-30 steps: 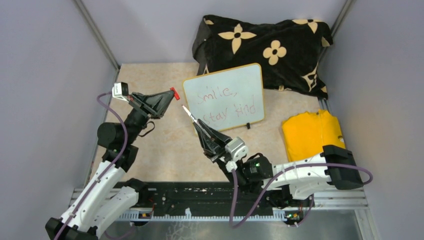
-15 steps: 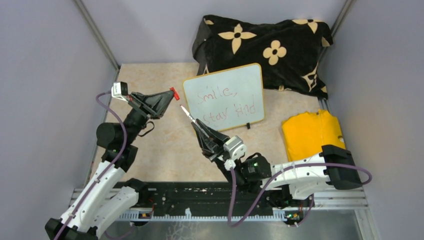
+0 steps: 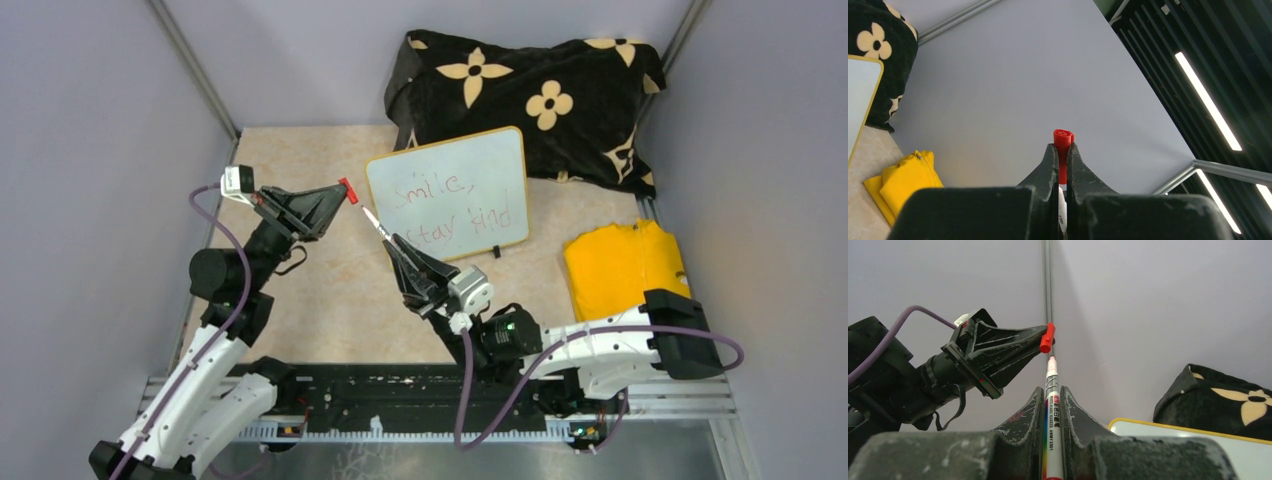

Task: Write a sentence on the whiteboard
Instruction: Close the whiteboard marker at the center of the board.

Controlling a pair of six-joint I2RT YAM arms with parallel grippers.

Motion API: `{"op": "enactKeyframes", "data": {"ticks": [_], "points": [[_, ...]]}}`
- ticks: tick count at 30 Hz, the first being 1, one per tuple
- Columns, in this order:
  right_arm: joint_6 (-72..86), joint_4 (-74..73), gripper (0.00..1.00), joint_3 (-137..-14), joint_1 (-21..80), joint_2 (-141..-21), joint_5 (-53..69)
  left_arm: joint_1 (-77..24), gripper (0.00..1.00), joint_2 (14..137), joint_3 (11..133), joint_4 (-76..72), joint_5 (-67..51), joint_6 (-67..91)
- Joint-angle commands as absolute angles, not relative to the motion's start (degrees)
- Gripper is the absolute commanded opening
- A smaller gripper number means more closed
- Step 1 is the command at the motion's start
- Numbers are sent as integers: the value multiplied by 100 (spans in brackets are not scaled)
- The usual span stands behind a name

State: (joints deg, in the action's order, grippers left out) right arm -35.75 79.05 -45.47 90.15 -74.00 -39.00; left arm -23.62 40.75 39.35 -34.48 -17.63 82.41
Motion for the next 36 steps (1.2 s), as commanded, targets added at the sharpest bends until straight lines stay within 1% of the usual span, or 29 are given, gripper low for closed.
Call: {"op": "enactKeyframes", "data": {"ticks": [1, 36], "points": [[-3430, 8021, 0, -4834, 8956, -7395, -3921, -2347, 0, 3913, 3922, -3475, -1812, 8178], [-3383, 8006, 0, -4834, 8945, -7387, -3875, -2347, 0, 3997, 3986, -3295, -1954, 8126]]}}
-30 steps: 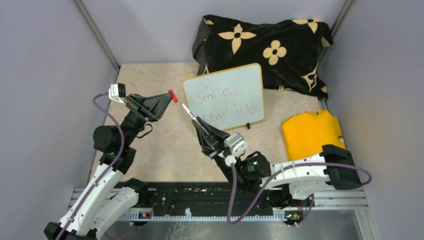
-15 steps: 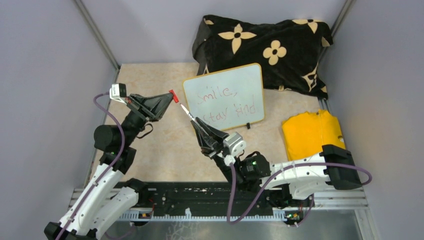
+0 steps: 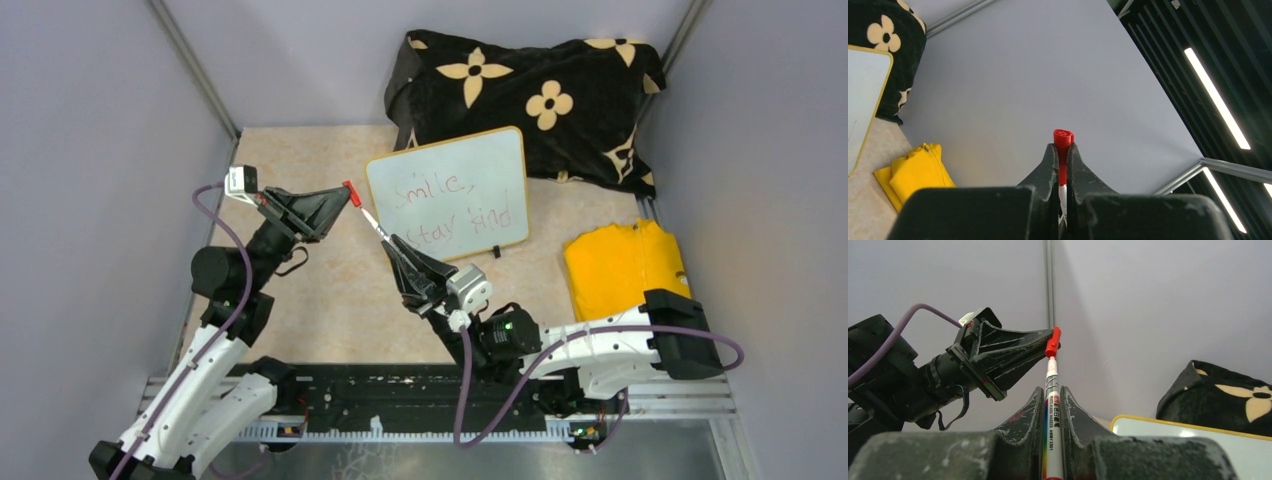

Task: Write a sentence on the whiteboard
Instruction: Close the whiteboard marker at the center of the board.

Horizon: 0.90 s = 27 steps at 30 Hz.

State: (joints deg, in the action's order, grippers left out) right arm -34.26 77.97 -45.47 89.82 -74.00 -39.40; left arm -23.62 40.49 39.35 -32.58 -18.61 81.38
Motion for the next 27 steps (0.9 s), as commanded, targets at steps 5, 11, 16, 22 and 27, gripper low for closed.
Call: {"op": "enactKeyframes", "data": {"ticks": [5, 11, 16, 22, 27], "points": [[-3384, 8016, 0, -4834, 8939, -7400, -3869, -2347, 0, 4000, 3986, -3296, -2017, 8137], [-3393, 8033, 0, -4843, 8938, -7415, -3883, -2347, 0, 3964, 3951, -3287, -2040, 8143], [-3401, 8051, 0, -4858, 8938, -7435, -3877, -2347, 0, 3966, 3963, -3287, -2099, 8147], [-3418, 8066, 0, -4899, 8938, -7472, -3881, -2347, 0, 3964, 3944, -3278, -2136, 8169], [-3428, 8098, 0, -4920, 8930, -7519, -3886, -2352, 0, 3979, 3938, -3285, -2174, 8190]]}}
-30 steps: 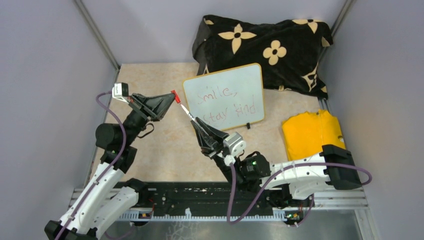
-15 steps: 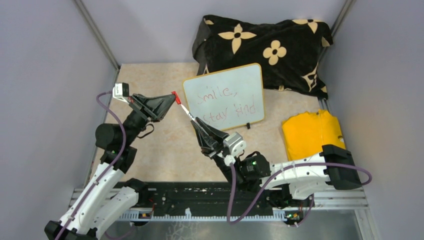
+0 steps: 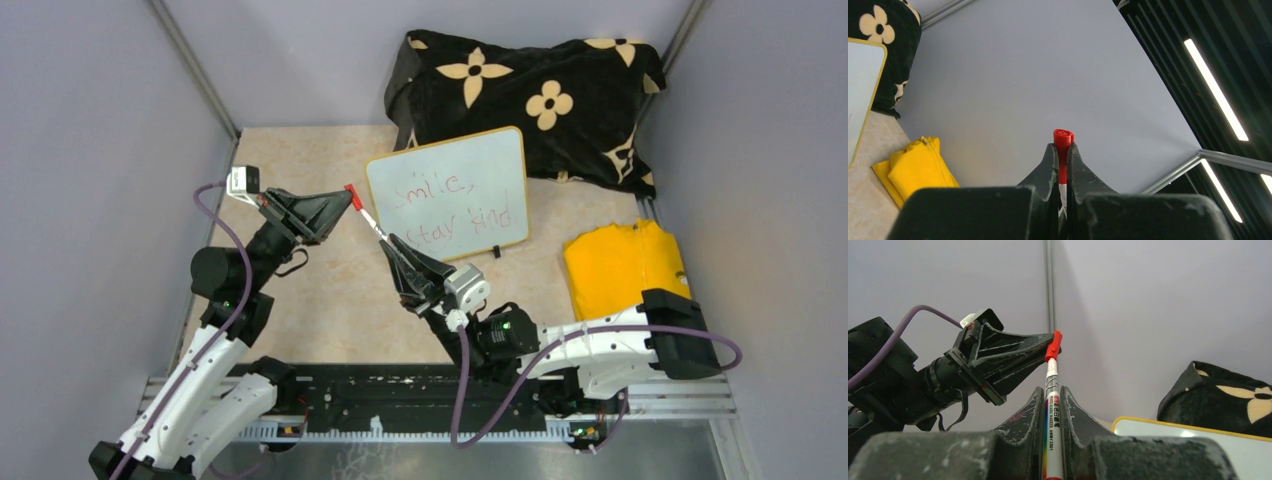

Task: Write a sentence on the whiteboard
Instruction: Close the whiteboard marker at the center of the board.

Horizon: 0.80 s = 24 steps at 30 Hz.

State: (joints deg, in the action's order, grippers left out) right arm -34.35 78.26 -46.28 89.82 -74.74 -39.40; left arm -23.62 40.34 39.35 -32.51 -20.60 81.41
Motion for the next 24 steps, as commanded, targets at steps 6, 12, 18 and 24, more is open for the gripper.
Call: {"op": "enactKeyframes", "data": {"ticks": [6, 12, 18, 24], "points": [[-3437, 8112, 0, -4931, 8882, -7532, -3912, -2355, 0, 3988, 3970, -3305, -2205, 8215], [-3448, 8188, 0, -4920, 8833, -7575, -3946, -2385, 0, 4025, 3957, -3305, -2209, 8253], [-3520, 8314, 0, -4935, 8778, -7654, -3988, -2473, 0, 4144, 3946, -3422, -2132, 8298], [-3674, 8451, 0, -5004, 8703, -7821, -3970, -2523, 0, 4326, 4051, -3596, -2145, 8314]]}}
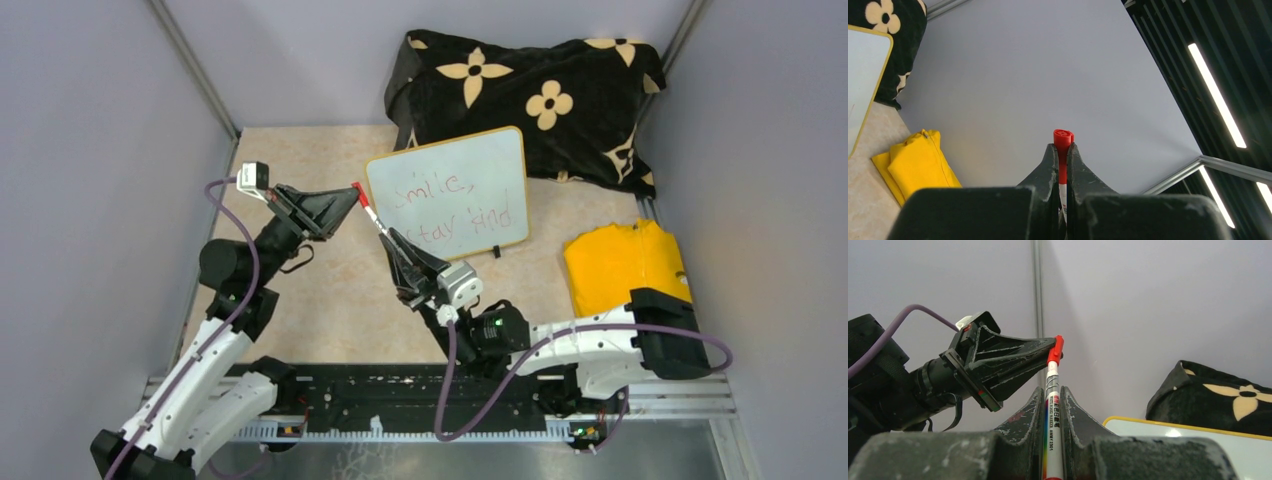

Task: Write a sentence on the whiteboard
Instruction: Close the whiteboard marker at the center of the board.

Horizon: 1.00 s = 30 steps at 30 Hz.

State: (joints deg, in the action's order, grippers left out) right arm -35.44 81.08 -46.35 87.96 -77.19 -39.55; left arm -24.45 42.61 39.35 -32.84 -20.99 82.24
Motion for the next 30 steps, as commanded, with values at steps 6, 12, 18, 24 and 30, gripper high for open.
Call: {"op": "enactKeyframes", "data": {"ticks": [6, 12, 18, 24, 30], "points": [[-3703, 8494, 0, -5078, 8629, -7922, -3949, -2598, 0, 4410, 4094, -3604, -2201, 8284], [-3709, 8599, 0, -5153, 8570, -8064, -3946, -2733, 0, 4471, 4063, -3620, -2163, 8254], [-3806, 8678, 0, -5259, 8552, -8184, -3923, -2881, 0, 4580, 4068, -3664, -2147, 8197], [-3882, 8721, 0, -5350, 8547, -8296, -3912, -3007, 0, 4622, 4079, -3675, -2120, 8135], [-3962, 8732, 0, -5459, 8552, -8389, -3913, -3190, 0, 4708, 4098, -3656, -2096, 8057]]}}
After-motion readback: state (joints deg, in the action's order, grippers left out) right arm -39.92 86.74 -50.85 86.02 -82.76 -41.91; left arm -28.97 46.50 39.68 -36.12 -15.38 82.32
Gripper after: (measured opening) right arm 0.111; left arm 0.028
